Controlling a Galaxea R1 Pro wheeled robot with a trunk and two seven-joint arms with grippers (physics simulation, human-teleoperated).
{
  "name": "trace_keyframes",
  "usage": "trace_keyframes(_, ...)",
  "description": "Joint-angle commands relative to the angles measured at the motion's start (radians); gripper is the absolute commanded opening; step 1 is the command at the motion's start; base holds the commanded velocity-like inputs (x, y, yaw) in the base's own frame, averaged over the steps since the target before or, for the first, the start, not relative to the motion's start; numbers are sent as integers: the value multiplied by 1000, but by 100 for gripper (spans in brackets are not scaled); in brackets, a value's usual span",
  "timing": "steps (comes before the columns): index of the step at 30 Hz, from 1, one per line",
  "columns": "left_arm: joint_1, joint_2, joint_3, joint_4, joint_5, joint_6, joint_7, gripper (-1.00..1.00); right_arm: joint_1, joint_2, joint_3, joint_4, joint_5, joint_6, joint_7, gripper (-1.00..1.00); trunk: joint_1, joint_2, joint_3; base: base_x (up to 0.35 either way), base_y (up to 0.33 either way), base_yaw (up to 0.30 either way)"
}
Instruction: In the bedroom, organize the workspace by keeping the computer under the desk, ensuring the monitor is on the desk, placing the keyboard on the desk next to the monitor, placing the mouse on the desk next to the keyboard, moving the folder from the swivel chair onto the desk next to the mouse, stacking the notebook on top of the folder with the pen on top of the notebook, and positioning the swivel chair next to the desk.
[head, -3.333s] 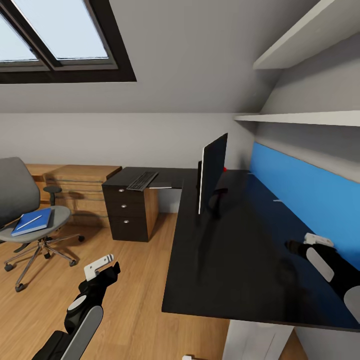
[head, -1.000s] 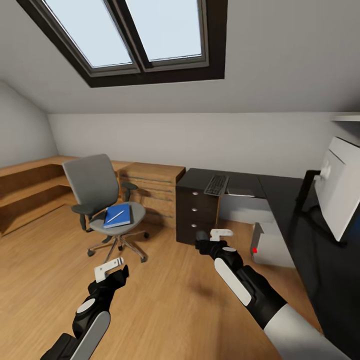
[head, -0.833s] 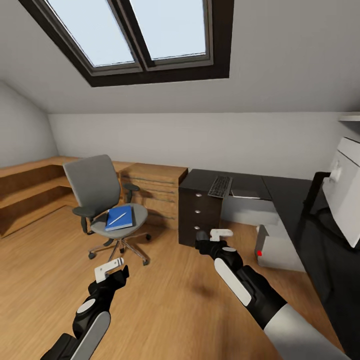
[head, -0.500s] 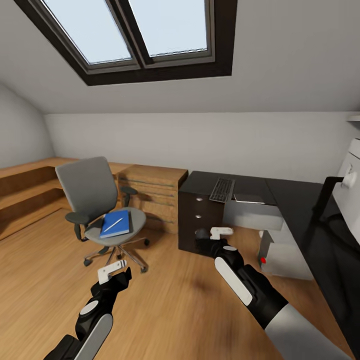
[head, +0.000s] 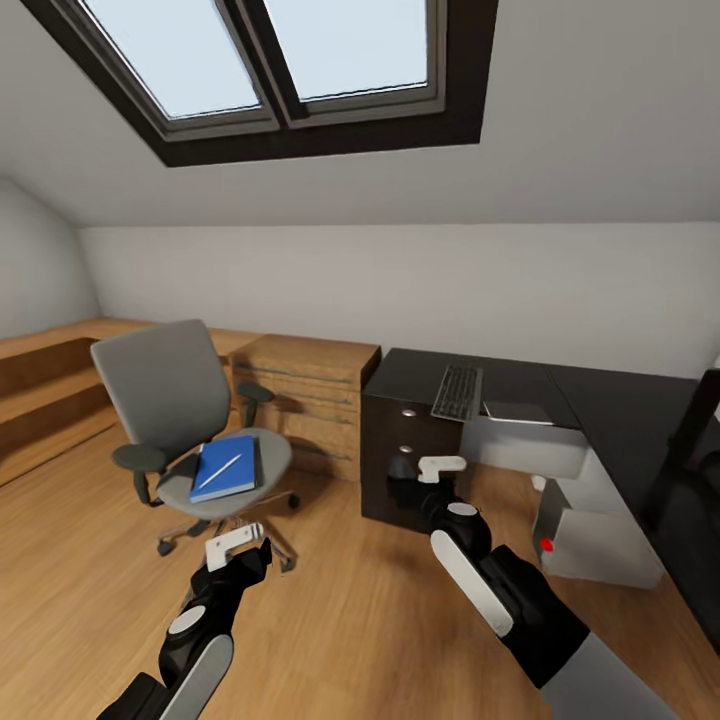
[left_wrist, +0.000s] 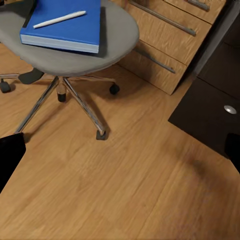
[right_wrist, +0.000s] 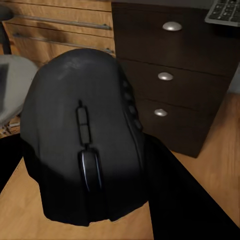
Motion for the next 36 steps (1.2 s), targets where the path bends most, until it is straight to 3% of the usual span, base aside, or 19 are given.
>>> trace_keyframes(1, -1, 1, -3, -1, 4, 3, 8, 100, 7, -1, 3, -14, -5, 1, -12, -100, 1, -1, -1, 322, 18, 0)
trace_keyframes(9, -1, 1, -3, -1, -25, 3, 7, 100, 21, -1, 4, -34, 13, 2, -13, -100, 1, -1, -1, 326, 4, 0)
trace_keyframes(15, -2, 1, -4, -1, -29, 3, 7, 100, 22, -1, 5, -34, 54, 3, -12, -100, 1, -1, -1, 328, 0, 0)
trace_keyframes(31, -1, 3, -4, -1, -29, 3, 6, 100, 22, -1, 2, -57, 56, 1, -12, -100, 1, -1, -1, 328, 0, 0)
trace_keyframes(34, -1, 3, -4, -1, -29, 4, 6, 100, 22, 1, -3, -56, 56, 6, -12, -100, 1, -1, -1, 328, 0, 0)
trace_keyframes(36, -2, 3, -5, -1, -29, 5, 6, 100, 3, 7, -45, -22, 55, 21, -12, -100, 1, -1, -1, 304, 0, 0)
